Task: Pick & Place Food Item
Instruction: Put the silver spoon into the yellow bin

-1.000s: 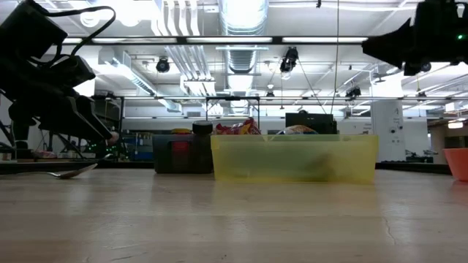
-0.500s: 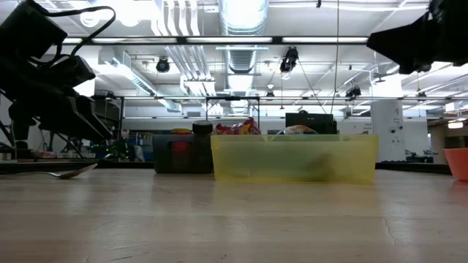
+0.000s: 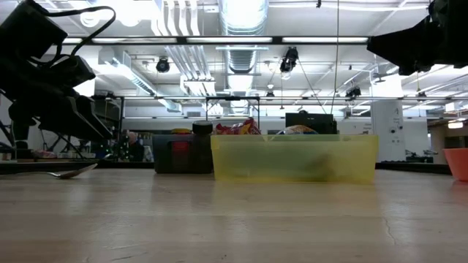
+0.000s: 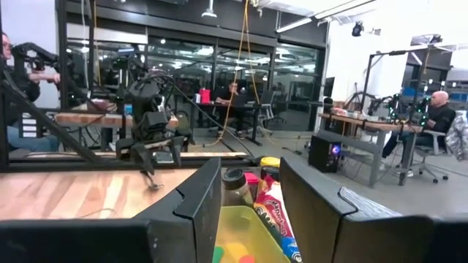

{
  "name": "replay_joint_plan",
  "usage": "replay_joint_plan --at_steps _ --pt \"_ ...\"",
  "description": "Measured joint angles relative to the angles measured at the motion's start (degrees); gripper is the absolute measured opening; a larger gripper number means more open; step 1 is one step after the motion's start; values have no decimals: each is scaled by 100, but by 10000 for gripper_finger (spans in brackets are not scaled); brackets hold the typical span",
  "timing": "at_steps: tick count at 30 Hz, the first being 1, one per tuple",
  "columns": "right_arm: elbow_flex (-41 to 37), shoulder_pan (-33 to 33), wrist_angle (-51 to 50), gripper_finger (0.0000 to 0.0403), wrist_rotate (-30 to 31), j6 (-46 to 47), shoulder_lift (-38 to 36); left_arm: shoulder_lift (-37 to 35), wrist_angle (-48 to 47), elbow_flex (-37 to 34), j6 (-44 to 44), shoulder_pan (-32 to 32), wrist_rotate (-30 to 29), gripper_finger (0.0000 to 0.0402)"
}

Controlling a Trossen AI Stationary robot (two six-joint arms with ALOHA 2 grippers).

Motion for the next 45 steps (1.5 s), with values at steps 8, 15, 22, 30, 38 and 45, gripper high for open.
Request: replay_joint_plan --at_steps 8,15,22,30,38,45 --pt "0 -2 -54 139 2 -168 20 -1 1 -1 0 2 0 317" --pt "0 0 -60 139 4 -170 68 -2 2 0 0 1 -2 317" --pt "0 0 -60 139 7 -172 70 -1 1 0 0 1 0 316" --pt "0 0 -60 139 9 -172 68 -1 -3 24 -3395 0 148 316" --pt "0 0 -62 139 20 -172 68 23 -836 908 -2617 -48 1288 316" --pt "0 0 -60 139 17 -174 68 791 -2793 2285 -2859 -46 985 316"
